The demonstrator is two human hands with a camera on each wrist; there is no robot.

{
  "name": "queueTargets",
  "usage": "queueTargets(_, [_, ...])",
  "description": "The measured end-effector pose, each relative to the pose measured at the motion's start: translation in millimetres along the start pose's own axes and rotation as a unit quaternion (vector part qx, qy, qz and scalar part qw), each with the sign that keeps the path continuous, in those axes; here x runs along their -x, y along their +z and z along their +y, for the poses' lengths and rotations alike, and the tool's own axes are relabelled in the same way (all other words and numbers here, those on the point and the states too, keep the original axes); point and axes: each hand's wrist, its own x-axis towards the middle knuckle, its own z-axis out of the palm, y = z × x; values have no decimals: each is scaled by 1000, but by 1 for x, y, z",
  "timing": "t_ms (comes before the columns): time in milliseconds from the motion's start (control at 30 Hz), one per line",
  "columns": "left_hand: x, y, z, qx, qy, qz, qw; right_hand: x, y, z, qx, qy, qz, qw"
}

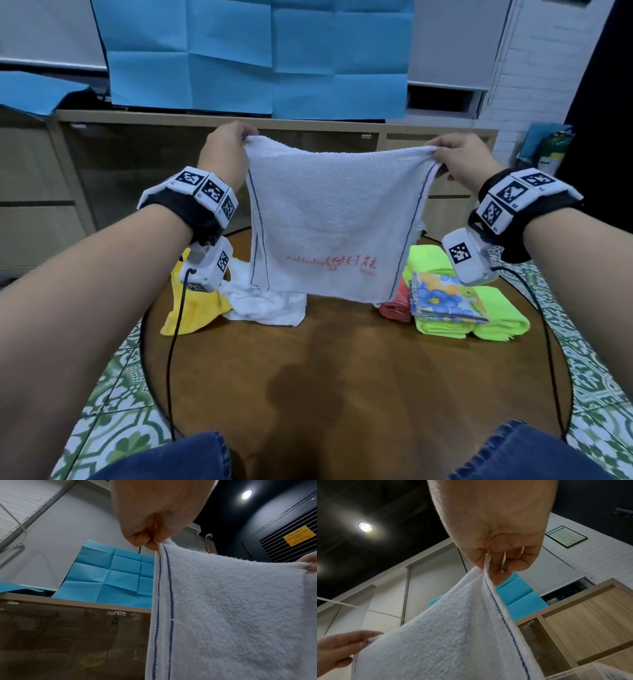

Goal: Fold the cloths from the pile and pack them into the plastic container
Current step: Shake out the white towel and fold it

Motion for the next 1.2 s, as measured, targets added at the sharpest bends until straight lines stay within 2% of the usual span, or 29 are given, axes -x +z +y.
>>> queueTargets(100, [0, -4, 6, -11, -1, -11, 1000, 5, -8, 1, -4, -8, 10, 1000])
queueTargets(267, [6, -8, 8, 5, 7, 12, 1000, 10, -25, 9, -134, 7, 38, 990])
queueTargets(433, [9, -16, 17, 22, 47, 18, 998, 9, -38, 16, -71, -7, 26, 997])
queueTargets(667, [16, -17, 24, 36, 65, -26, 997, 14, -46, 21, 79, -10, 43, 996])
queueTargets(933, [22, -18, 32, 1, 51, 40, 998, 16, -47, 20, 61, -7, 113, 992])
queueTargets(1033, [22, -22, 32, 4, 46, 42, 998, 17, -50, 16, 70, -6, 81, 994])
queueTargets(1133, [24, -26, 31, 1, 44, 39, 998, 19, -58, 10, 52, -12, 100, 994])
queueTargets(1200, [25, -29, 29, 0, 45, 45, 998, 19, -62, 5, 35, -19, 86, 995])
